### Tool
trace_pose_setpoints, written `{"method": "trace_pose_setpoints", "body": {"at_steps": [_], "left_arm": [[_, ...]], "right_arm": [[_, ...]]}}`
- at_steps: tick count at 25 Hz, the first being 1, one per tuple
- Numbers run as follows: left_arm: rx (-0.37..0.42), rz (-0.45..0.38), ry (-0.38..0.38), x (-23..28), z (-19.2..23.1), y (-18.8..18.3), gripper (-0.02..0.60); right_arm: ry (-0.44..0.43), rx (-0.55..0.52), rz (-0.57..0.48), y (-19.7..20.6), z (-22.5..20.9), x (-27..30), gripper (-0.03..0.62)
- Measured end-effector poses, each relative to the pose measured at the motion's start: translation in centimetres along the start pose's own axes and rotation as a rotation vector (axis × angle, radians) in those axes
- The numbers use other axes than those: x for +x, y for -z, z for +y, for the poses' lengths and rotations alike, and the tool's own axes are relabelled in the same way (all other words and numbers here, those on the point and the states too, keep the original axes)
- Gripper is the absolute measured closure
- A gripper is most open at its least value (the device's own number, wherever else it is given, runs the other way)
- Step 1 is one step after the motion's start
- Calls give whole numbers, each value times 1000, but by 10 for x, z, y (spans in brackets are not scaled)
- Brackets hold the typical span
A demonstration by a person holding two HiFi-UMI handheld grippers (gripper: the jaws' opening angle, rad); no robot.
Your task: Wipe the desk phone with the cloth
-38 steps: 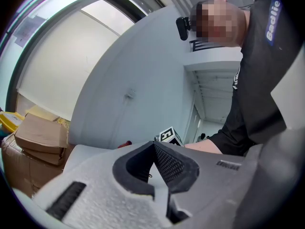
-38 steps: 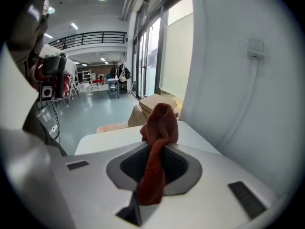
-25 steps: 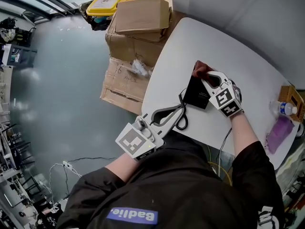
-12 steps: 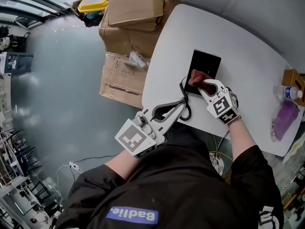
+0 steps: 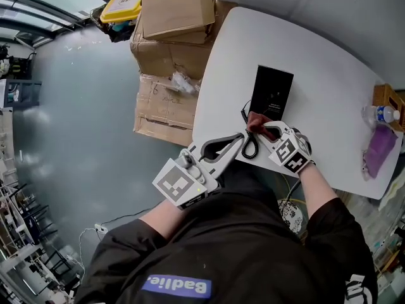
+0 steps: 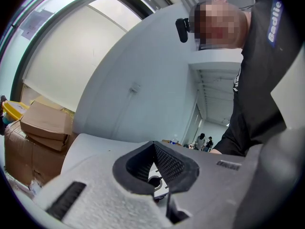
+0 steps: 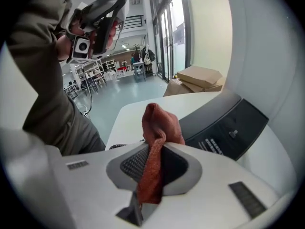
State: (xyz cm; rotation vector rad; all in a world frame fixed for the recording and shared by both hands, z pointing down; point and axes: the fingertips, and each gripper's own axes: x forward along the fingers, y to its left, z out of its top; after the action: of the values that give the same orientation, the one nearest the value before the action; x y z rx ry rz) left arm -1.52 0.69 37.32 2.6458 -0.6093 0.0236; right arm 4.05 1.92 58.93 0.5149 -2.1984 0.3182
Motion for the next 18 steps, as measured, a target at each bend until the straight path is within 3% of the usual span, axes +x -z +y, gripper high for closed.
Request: {"method": "trace_pose_setpoints", "body": {"at_steps": [4, 12, 18], "left_arm": [[15, -33, 5, -1, 1, -14, 566], [22, -73, -38, -2, 14, -36, 566], [-5, -71, -105, -5, 34, -34, 566]], "right_arm": [[44, -63, -23, -30, -22, -13, 523], [221, -127, -30, -95, -130, -39, 523], [201, -134, 1, -98, -154, -23, 523]]}}
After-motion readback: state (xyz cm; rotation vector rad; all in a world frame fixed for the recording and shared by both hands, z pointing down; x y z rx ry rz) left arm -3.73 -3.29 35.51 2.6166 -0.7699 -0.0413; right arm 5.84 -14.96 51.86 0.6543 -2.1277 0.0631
